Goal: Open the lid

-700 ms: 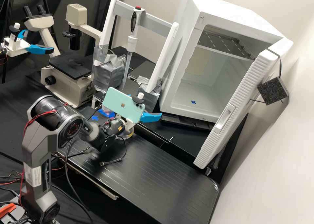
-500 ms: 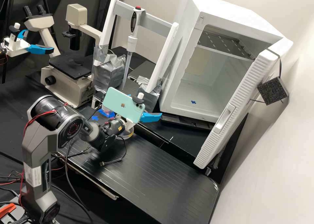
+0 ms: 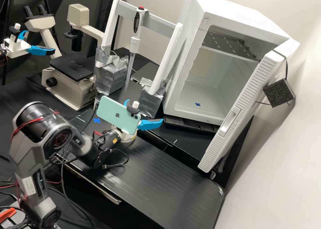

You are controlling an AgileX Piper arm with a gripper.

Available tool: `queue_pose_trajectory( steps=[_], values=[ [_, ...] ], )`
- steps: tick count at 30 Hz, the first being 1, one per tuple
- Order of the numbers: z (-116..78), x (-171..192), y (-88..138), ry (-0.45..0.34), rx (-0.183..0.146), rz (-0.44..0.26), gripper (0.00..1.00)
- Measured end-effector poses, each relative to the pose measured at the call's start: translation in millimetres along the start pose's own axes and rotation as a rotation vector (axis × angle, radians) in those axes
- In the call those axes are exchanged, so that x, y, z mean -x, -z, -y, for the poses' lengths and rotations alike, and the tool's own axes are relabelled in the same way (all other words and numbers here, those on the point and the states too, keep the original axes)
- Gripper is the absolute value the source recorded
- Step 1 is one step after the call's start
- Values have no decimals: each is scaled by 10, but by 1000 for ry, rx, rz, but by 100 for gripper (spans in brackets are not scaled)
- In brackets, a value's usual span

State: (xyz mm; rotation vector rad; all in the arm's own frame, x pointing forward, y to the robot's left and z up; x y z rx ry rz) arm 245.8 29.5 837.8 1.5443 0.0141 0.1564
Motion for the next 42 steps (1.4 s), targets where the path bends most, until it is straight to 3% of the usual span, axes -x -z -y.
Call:
queue_pose_trajectory(
  steps=[5,11,21,27,33,42],
  values=[
    [-72,440,67,-42,-3,-51,100],
    [36,769,125,-4,9,-94,100],
    [178,734,66,86,-1,-72,100],
    [192,738,33,125,9,-80,100],
    [134,759,6,116,-7,-77,100],
    [111,758,-50,107,-3,-48,100]
  ],
)
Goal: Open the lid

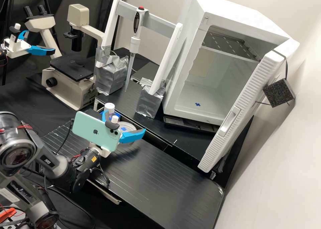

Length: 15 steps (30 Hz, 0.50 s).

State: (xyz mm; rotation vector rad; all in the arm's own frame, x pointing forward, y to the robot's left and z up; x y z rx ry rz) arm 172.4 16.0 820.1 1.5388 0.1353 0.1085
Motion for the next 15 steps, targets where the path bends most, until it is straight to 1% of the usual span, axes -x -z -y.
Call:
queue_pose_trajectory(
  steps=[4,6,8,15],
  values=[
    [41,-21,-67,25,-15,33,100],
    [37,-22,-125,23,-22,64,100],
    [30,-20,-152,19,-24,78,100],
    [14,-14,-169,11,-22,88,100]
  ],
)
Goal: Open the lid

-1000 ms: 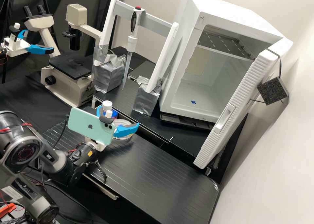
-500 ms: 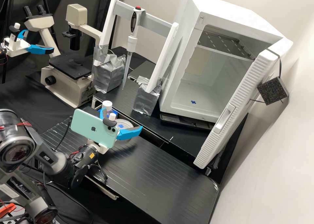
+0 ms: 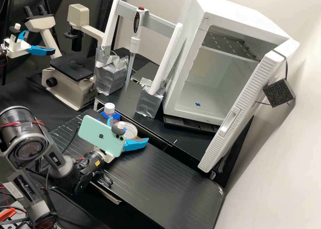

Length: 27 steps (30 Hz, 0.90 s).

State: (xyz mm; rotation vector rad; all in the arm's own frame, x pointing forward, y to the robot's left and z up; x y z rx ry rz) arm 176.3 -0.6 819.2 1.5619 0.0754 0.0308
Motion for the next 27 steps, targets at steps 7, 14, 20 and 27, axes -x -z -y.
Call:
queue_pose_trajectory(
  steps=[7,14,20,27],
  values=[
    [-28,22,62,-12,15,-34,100],
    [19,11,119,13,18,-68,100],
    [35,-6,88,12,3,-44,100],
    [28,-8,78,3,-2,-35,0]
  ],
)
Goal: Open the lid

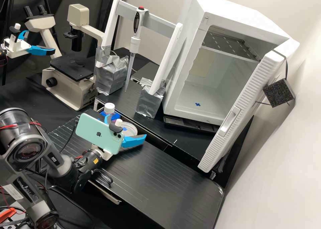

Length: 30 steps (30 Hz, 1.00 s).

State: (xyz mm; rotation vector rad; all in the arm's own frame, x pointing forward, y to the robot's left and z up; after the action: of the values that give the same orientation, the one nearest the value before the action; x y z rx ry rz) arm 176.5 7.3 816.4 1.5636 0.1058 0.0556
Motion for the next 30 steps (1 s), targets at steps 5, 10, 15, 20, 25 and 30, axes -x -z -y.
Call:
queue_pose_trajectory(
  steps=[5,10,15,20,25,30],
  values=[
    [-3,2,4,-2,1,-2,0],
    [15,-4,22,7,-1,-12,0],
    [23,-9,34,5,-2,-14,100],
    [62,-29,23,18,21,-2,100],
    [71,-35,0,20,20,15,100],
    [57,-32,-13,12,21,22,0]
  ],
)
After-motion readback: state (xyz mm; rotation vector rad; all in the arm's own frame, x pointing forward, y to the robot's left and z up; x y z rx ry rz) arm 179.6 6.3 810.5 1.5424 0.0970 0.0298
